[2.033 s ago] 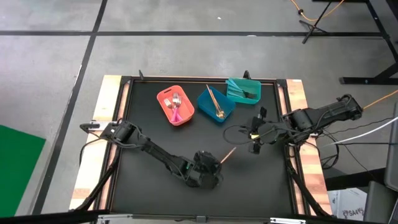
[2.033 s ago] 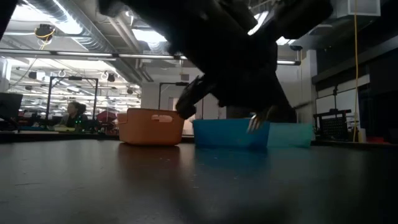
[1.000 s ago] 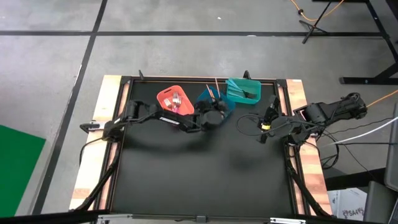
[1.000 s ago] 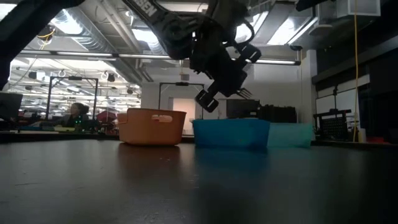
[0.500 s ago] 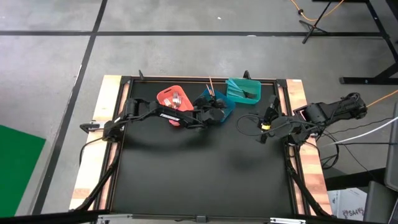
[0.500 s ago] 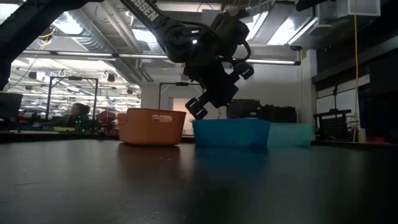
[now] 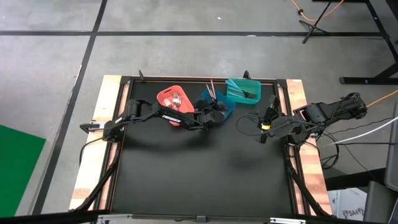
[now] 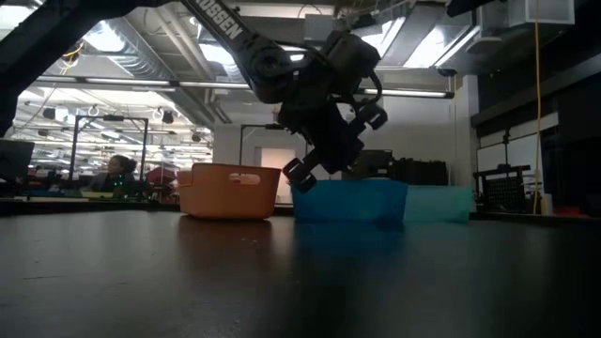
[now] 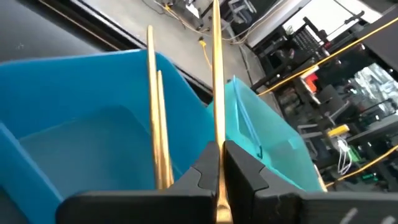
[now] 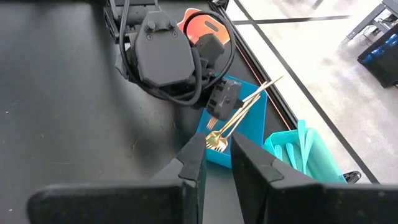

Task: Sort silverware by color (type)
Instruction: Put the gold fork into the blue bin, then return to Home Position

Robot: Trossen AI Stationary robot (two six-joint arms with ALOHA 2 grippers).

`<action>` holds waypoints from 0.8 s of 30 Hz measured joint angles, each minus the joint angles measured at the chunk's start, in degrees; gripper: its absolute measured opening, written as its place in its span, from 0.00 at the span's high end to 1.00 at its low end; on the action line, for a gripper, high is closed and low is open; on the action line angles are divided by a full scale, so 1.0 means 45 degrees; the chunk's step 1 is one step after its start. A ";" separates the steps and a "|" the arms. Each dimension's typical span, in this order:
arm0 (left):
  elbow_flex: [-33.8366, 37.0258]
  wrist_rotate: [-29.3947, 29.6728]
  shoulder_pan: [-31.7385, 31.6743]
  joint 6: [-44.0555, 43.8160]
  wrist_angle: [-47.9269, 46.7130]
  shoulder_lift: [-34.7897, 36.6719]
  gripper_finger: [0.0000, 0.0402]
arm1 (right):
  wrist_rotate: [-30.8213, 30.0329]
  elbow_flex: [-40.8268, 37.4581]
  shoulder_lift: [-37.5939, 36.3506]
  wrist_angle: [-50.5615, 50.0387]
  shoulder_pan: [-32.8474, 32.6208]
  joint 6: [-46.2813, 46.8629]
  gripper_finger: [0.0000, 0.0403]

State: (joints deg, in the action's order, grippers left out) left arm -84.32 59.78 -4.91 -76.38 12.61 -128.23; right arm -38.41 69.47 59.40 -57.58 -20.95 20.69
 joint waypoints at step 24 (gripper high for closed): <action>0.0002 -0.0761 -0.0108 -0.0006 -0.0128 -0.0138 0.86 | 0.0010 0.0000 0.0000 0.0000 0.0000 0.0000 0.85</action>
State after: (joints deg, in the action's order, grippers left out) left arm -84.31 56.36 -5.39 -76.41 12.03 -128.86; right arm -38.37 69.47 59.40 -57.58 -20.95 20.69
